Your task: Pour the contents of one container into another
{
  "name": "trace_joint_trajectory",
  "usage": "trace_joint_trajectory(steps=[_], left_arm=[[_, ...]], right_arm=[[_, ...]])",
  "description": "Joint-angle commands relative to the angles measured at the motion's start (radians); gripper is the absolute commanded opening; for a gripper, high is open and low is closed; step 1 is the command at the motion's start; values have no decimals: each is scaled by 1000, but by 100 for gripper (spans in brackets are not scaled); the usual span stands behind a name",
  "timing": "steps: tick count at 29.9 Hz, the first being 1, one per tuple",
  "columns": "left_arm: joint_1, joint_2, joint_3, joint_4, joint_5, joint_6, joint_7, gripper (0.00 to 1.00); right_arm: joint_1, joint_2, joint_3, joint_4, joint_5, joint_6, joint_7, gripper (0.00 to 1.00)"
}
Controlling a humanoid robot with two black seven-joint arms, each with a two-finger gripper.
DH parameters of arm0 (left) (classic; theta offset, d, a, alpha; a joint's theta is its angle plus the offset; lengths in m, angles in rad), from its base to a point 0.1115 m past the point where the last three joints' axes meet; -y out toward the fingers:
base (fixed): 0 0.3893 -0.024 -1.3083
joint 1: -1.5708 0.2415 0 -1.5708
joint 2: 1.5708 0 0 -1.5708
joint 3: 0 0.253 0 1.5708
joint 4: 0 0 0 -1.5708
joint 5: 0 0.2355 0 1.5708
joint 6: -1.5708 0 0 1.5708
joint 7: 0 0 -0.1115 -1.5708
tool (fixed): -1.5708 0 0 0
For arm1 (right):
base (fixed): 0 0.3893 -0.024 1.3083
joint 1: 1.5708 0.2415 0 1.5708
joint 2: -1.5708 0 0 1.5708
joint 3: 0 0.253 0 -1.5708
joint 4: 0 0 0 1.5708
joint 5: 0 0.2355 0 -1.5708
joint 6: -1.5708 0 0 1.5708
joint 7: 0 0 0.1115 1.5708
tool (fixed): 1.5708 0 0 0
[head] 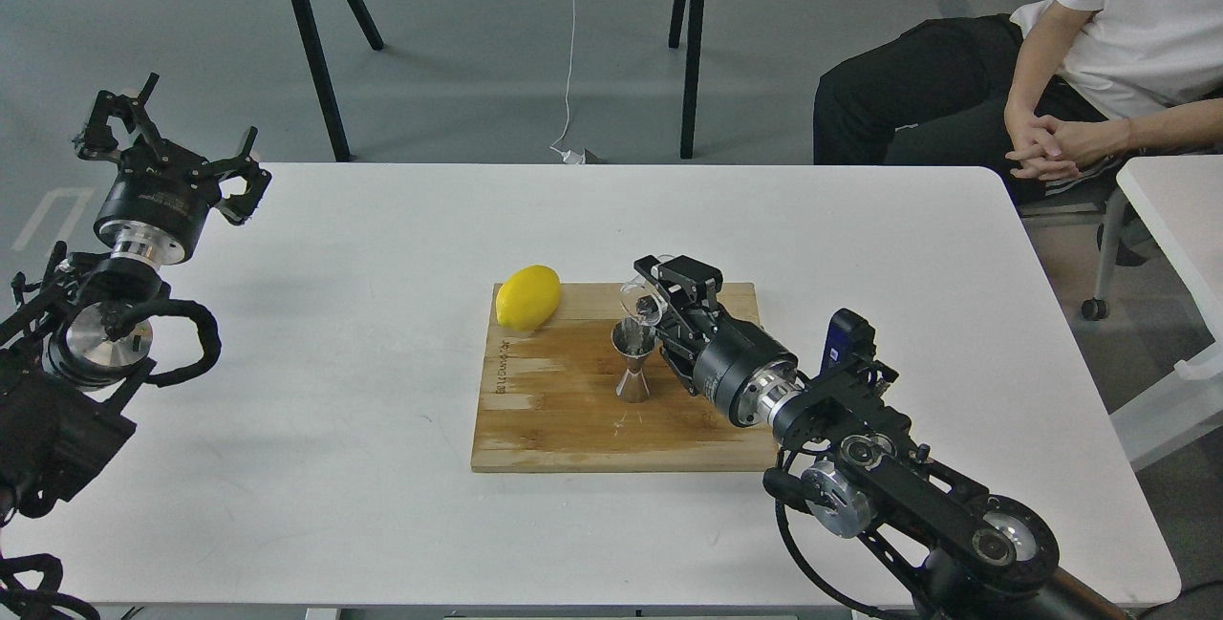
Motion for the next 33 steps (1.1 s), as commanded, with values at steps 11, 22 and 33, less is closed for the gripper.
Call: trace_joint_trajectory(steps=[11, 22, 33], left_arm=[[0, 3, -1, 0, 0, 0, -9, 100], [0, 13, -1, 0, -1, 0, -12, 100], [0, 14, -3, 0, -1, 0, -12, 100]], right_arm=[[-1, -3, -28, 4, -112, -3, 10, 37], [-1, -11, -51, 2, -225, -26, 16, 37], [-1, -12, -91, -4, -307, -53, 43, 37]])
